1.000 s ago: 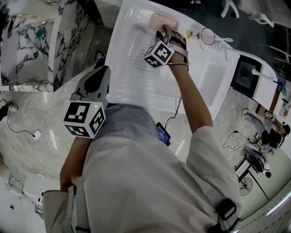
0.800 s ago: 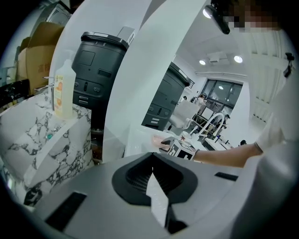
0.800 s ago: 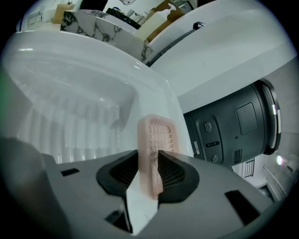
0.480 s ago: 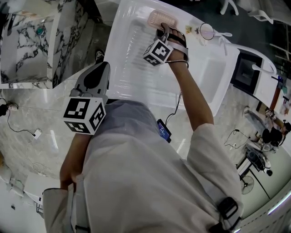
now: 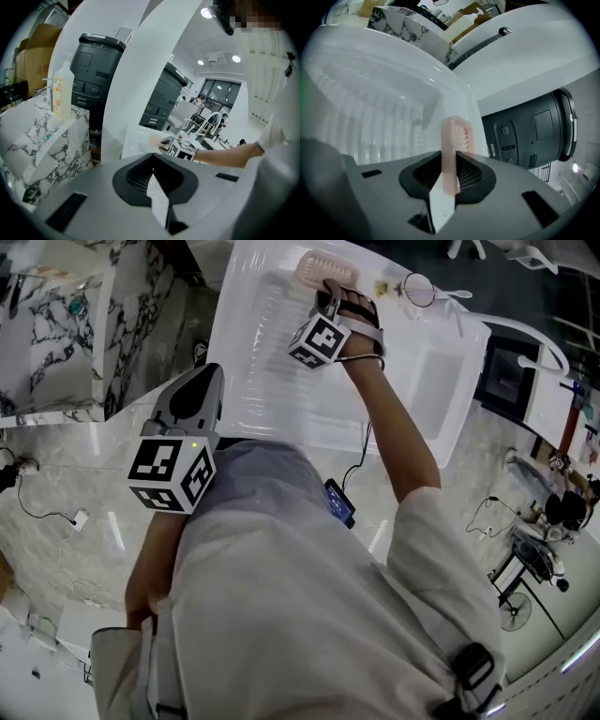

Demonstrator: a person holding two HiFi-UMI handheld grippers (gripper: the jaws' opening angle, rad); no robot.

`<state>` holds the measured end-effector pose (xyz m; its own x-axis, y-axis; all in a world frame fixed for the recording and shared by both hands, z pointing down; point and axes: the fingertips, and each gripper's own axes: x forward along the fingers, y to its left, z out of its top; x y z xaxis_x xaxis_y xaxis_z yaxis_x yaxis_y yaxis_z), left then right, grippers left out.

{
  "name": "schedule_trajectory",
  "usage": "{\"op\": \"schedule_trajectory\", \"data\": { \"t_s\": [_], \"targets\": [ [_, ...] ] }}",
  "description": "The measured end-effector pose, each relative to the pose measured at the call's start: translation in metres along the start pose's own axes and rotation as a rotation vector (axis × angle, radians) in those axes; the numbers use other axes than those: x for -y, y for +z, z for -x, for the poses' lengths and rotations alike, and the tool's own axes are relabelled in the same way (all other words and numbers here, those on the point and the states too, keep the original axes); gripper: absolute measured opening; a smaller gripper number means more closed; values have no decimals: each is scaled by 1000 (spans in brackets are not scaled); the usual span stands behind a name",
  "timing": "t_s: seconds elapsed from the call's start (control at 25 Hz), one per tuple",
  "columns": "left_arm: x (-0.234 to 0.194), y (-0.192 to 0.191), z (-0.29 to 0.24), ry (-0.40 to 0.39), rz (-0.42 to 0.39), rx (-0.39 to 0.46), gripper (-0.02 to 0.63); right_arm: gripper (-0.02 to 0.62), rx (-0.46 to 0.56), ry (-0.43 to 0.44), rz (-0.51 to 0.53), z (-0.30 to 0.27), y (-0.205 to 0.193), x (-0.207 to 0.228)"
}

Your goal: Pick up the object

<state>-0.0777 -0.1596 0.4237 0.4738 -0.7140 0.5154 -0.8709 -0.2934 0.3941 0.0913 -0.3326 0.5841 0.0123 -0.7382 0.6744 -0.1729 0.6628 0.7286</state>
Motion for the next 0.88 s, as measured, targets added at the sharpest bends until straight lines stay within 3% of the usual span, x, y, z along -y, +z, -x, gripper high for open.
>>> {"op": "schedule_trajectory", "data": {
  "t_s": [0.88],
  "targets": [
    [17,1,3,-9,-21,19,3,87,-3,39,-96,21,-12,-3]
  ]
}}
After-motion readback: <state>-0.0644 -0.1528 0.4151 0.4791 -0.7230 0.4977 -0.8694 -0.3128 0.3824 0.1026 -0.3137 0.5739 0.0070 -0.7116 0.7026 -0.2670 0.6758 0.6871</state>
